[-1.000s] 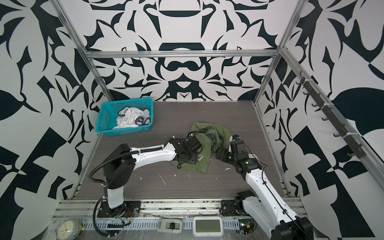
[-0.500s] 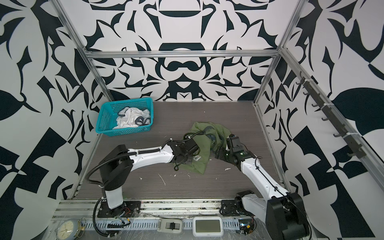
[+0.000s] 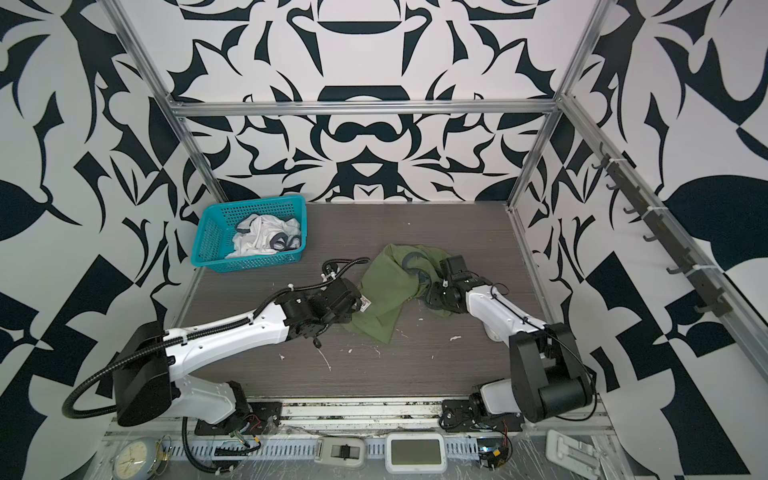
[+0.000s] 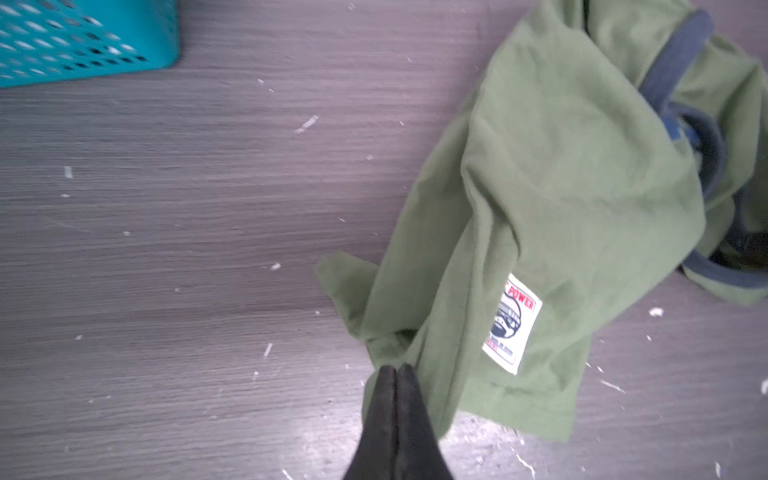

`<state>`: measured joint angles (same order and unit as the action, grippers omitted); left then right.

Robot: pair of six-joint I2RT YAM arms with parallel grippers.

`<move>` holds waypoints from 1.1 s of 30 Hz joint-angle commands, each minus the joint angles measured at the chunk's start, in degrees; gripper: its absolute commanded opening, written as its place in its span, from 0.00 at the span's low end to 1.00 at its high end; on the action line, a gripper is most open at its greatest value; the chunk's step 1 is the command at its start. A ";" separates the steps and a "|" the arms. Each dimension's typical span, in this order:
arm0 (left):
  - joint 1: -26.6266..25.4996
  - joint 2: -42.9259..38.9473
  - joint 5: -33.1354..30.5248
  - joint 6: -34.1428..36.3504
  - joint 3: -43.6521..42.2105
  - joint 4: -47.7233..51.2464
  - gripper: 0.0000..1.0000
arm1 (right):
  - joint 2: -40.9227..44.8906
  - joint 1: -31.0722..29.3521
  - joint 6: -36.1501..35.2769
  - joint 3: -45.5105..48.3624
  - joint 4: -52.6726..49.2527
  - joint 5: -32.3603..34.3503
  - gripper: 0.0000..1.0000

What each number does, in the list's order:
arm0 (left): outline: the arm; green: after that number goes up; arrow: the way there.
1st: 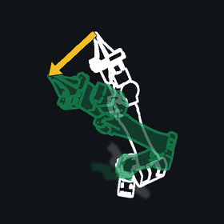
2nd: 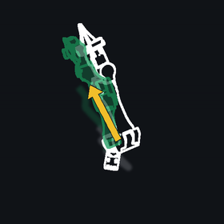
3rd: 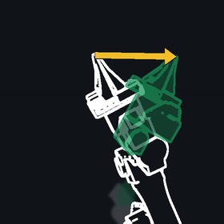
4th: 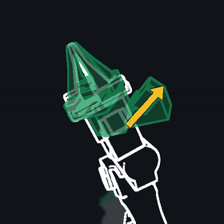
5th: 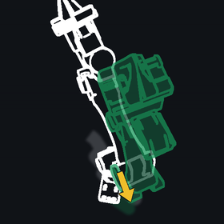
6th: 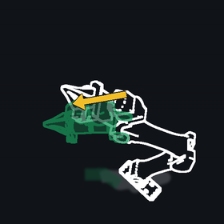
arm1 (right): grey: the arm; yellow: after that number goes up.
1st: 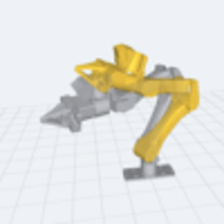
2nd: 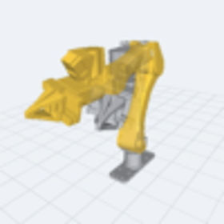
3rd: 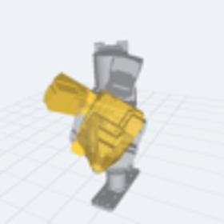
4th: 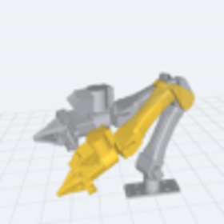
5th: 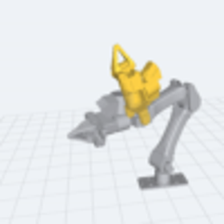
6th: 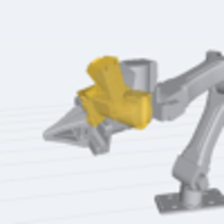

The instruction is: Fold and stack the tank tops

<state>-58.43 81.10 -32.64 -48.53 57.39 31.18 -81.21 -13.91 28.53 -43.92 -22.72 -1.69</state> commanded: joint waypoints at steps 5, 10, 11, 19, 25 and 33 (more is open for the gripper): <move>1.54 -3.22 -4.89 -1.32 -0.97 3.28 0.00 | -2.85 -1.70 -0.32 -2.77 -2.57 4.55 0.30; 5.82 -4.34 -6.19 2.08 2.25 7.69 0.00 | 1.75 -2.85 -1.19 -7.64 -8.48 10.56 0.03; 7.59 -4.73 -6.97 3.65 3.84 9.23 0.00 | 3.52 -2.77 -1.52 -9.63 -10.24 12.07 0.01; 22.12 -14.51 -15.24 17.47 23.88 16.42 0.00 | 15.08 -1.62 -6.01 -31.31 -21.53 31.76 0.00; 22.58 -29.55 -12.43 19.14 14.59 5.68 0.00 | 24.17 -0.34 -4.54 -28.24 -20.64 30.71 0.00; 22.56 -31.91 -4.90 -1.50 -8.51 18.80 0.00 | 27.94 0.48 3.90 -0.16 -16.89 18.07 0.00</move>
<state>-35.90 48.29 -41.25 -40.05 56.14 40.29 -51.57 -14.11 27.88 -51.16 -39.29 22.13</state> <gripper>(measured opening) 0.045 0.048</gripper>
